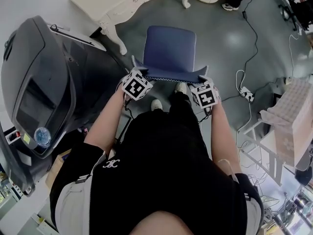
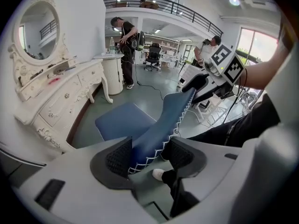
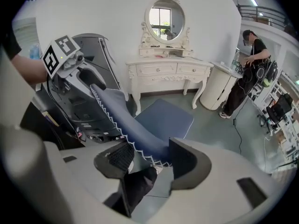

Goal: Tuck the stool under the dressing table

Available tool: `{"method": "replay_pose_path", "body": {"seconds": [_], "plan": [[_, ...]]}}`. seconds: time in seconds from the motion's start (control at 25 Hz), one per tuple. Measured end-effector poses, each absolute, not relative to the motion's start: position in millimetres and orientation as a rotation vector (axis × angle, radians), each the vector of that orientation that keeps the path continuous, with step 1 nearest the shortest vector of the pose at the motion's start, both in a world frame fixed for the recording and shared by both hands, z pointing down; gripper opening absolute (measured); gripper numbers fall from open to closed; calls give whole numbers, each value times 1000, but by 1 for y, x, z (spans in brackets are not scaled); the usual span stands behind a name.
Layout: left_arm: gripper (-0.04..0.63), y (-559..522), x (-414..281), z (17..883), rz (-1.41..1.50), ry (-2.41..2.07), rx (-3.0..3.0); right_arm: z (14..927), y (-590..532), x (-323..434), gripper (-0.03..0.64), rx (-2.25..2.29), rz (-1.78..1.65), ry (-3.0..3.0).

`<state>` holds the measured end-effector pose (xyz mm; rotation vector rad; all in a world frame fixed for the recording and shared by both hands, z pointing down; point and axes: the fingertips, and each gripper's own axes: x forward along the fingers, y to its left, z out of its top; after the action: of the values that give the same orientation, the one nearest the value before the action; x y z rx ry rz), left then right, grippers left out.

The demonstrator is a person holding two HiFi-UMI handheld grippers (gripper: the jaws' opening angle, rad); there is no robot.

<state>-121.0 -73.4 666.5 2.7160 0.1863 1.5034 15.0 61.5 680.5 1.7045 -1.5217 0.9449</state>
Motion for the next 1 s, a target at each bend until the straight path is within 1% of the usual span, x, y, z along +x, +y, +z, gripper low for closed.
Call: {"method": "replay_pose_path", "body": {"seconds": [0.2, 0.36, 0.8, 1.0], "plan": [[232, -73, -122, 668, 1522, 205, 2663, 683, 62, 15, 238, 1743, 970, -1500], [231, -76, -113, 671, 1480, 202, 2668, 681, 57, 28, 238, 1771, 965, -1469], [230, -94, -56, 670, 1456, 137, 2667, 682, 33, 91, 239, 1779, 964, -1445], [230, -104, -21, 670, 1436, 121, 2642, 682, 14, 133, 239, 1773, 938, -1457]]}}
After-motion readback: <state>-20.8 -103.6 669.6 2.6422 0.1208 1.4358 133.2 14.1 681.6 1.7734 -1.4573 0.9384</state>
